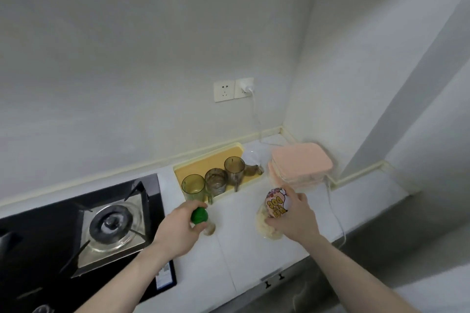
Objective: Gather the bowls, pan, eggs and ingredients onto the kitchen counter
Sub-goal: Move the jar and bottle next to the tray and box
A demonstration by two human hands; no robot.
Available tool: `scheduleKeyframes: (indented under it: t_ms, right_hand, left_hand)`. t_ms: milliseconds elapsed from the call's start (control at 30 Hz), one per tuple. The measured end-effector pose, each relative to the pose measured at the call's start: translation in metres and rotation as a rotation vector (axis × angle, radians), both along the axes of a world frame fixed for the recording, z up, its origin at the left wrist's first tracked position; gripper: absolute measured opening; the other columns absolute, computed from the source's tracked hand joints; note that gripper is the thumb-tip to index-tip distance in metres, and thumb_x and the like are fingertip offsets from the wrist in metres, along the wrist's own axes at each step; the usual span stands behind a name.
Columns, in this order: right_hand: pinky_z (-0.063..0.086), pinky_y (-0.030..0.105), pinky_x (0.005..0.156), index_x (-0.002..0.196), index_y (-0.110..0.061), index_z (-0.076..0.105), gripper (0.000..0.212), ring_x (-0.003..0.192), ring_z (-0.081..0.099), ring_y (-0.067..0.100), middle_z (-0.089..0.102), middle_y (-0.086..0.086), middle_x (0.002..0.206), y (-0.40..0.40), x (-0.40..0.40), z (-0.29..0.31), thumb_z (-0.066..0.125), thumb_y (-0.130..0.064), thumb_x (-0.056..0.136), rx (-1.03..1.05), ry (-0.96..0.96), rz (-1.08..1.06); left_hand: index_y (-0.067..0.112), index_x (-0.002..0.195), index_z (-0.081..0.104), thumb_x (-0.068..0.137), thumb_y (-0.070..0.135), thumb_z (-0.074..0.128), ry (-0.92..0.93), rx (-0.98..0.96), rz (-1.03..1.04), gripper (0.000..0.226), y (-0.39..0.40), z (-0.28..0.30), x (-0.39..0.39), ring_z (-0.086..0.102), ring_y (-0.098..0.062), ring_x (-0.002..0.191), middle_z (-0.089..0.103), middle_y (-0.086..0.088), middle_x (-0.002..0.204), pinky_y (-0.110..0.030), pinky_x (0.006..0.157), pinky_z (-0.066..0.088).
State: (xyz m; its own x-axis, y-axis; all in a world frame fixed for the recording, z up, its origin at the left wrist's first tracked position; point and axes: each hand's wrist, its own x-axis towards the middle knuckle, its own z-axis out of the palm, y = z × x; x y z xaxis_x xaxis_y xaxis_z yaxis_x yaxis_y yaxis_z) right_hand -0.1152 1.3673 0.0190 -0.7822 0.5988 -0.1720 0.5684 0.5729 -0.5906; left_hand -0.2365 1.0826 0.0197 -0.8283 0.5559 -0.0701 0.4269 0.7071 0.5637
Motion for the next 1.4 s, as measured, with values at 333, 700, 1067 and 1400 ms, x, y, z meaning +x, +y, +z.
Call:
scheduleKeyframes:
  t_ms: [333, 700, 1067, 1400]
  right_hand:
    - [0.053, 0.035, 0.088, 0.142, -0.040, 0.038, 0.098, 0.108, 0.063, 0.027, 0.047, -0.005, 0.115, 0.034, -0.055, -0.029, 0.084, -0.040, 0.056, 0.003, -0.056, 0.005]
    - [0.054, 0.038, 0.080, 0.141, -0.038, 0.036, 0.097, 0.103, 0.065, 0.032, 0.047, -0.003, 0.128, 0.041, -0.085, -0.060, 0.084, -0.040, 0.057, 0.025, -0.064, -0.015]
    - [0.050, 0.048, 0.091, 0.146, -0.032, 0.020, 0.104, 0.110, 0.050, 0.049, 0.033, 0.016, 0.132, 0.041, -0.119, -0.083, 0.083, -0.044, 0.064, 0.042, -0.132, -0.099]
    - [0.050, 0.047, 0.089, 0.156, -0.027, 0.007, 0.113, 0.115, 0.048, 0.049, 0.032, 0.021, 0.138, 0.032, -0.140, -0.085, 0.078, -0.054, 0.073, 0.107, -0.218, -0.180]
  left_hand:
    - [0.042, 0.125, 0.054, 0.086, 0.040, 0.070, -0.066, -0.116, 0.110, 0.042, -0.005, -0.026, -0.013, 0.062, -0.012, 0.104, 0.060, 0.017, 0.124, -0.029, 0.089, 0.052]
    - [0.043, 0.124, 0.053, 0.086, 0.039, 0.069, -0.096, -0.166, 0.135, 0.042, -0.003, -0.050, -0.047, 0.061, -0.014, 0.104, 0.056, 0.019, 0.123, -0.030, 0.089, 0.051]
    - [0.039, 0.123, 0.056, 0.083, 0.038, 0.071, -0.123, -0.190, 0.228, 0.042, -0.012, -0.065, -0.081, 0.063, -0.016, 0.104, 0.059, 0.013, 0.122, -0.032, 0.088, 0.052]
    - [0.025, 0.122, 0.060, 0.084, 0.034, 0.072, -0.167, -0.132, 0.405, 0.041, -0.026, -0.070, -0.149, 0.063, -0.023, 0.101, 0.068, -0.002, 0.116, -0.031, 0.087, 0.051]
